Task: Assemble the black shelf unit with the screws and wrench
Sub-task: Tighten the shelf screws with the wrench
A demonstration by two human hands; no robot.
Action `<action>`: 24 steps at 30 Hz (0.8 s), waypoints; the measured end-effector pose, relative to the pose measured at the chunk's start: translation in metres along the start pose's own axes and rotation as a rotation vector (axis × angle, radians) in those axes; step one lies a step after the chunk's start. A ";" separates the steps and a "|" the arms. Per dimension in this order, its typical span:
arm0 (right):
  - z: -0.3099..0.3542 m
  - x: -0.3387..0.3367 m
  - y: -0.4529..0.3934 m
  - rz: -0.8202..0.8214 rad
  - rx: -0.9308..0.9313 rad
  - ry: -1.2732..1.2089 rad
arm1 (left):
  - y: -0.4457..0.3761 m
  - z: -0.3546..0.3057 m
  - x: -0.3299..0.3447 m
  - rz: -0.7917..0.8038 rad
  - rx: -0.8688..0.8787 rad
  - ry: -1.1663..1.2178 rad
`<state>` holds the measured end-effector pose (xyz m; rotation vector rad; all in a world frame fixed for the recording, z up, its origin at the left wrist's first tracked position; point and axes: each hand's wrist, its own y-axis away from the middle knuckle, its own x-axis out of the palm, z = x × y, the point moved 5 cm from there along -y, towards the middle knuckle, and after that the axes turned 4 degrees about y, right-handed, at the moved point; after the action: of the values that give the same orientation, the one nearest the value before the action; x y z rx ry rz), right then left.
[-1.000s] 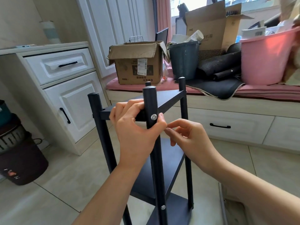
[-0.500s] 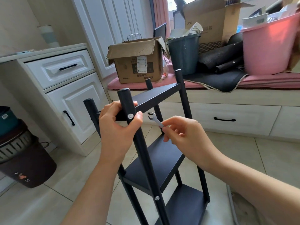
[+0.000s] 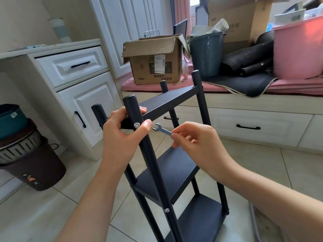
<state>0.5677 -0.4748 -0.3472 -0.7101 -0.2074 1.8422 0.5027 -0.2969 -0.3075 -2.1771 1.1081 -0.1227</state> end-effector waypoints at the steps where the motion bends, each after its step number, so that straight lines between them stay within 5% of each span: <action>1: 0.001 0.002 0.000 -0.001 -0.004 0.005 | 0.000 0.001 -0.003 0.004 -0.004 0.004; 24: -0.004 0.024 0.003 -0.015 -0.027 0.020 | 0.003 0.020 -0.013 0.314 -0.075 0.079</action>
<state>0.5621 -0.4549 -0.3614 -0.7432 -0.2250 1.8202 0.5001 -0.2779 -0.3218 -2.0472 1.5057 -0.0277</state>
